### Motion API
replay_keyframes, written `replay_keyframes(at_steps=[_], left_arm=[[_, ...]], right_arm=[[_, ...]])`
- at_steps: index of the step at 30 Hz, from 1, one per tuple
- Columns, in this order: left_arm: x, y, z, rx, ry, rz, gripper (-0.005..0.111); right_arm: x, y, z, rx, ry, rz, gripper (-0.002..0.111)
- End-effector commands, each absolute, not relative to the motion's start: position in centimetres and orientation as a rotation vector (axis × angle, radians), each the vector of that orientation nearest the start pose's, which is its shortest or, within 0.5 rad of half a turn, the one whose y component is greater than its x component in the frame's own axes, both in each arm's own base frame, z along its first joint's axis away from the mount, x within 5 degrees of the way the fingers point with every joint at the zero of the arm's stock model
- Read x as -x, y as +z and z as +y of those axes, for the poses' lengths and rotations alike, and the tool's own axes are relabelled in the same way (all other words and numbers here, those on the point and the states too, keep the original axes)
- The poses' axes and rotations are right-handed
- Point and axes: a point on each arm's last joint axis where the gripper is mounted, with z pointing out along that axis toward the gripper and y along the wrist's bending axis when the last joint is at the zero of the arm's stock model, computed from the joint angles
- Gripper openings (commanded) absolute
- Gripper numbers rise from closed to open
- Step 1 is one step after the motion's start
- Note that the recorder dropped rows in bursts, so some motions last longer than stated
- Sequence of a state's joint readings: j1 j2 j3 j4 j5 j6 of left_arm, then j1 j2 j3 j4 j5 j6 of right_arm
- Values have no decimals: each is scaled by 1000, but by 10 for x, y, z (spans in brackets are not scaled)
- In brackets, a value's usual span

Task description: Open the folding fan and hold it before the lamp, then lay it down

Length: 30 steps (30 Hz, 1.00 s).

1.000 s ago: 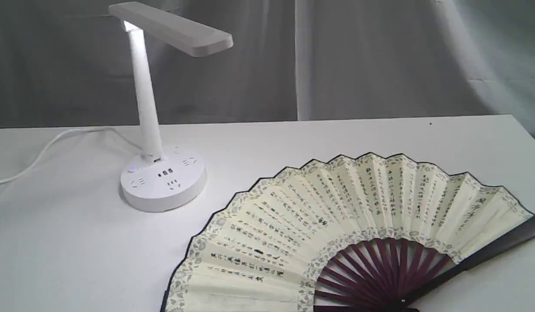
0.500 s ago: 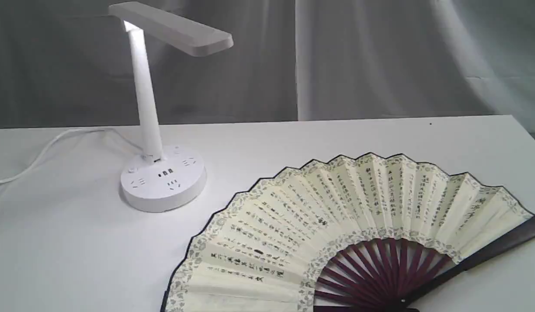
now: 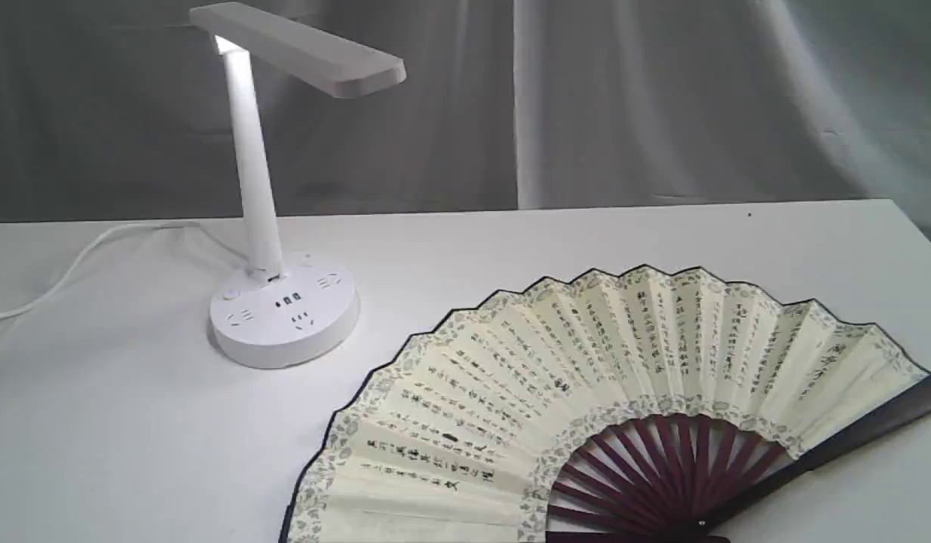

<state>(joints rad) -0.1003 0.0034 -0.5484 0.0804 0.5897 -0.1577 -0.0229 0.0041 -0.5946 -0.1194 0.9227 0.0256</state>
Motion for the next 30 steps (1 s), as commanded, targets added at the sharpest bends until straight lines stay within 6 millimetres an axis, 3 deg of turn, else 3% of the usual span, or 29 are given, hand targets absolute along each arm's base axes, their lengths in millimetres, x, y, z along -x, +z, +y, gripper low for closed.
replay_keyframes(at_steps=[1,12,16,22,26,30], left_arm=[[-9,320,2,21,-124,1496,0],[-31,281,0,13,-122,1562,0],[-38,268,-2,6,-126,1539,0],[-46,247,-3,-1,-131,1533,0],[-51,229,-4,-2,-128,1588,0],[-54,214,-4,-6,-131,1585,0]], right_arm=[[-2,303,-7,-34,-117,1759,0],[-34,271,-4,0,-92,1602,0],[-41,261,-1,-31,-7,1537,0],[-51,227,2,-147,165,1578,0],[-56,202,1,-125,119,1599,0],[-56,198,-1,74,-93,1648,0]])
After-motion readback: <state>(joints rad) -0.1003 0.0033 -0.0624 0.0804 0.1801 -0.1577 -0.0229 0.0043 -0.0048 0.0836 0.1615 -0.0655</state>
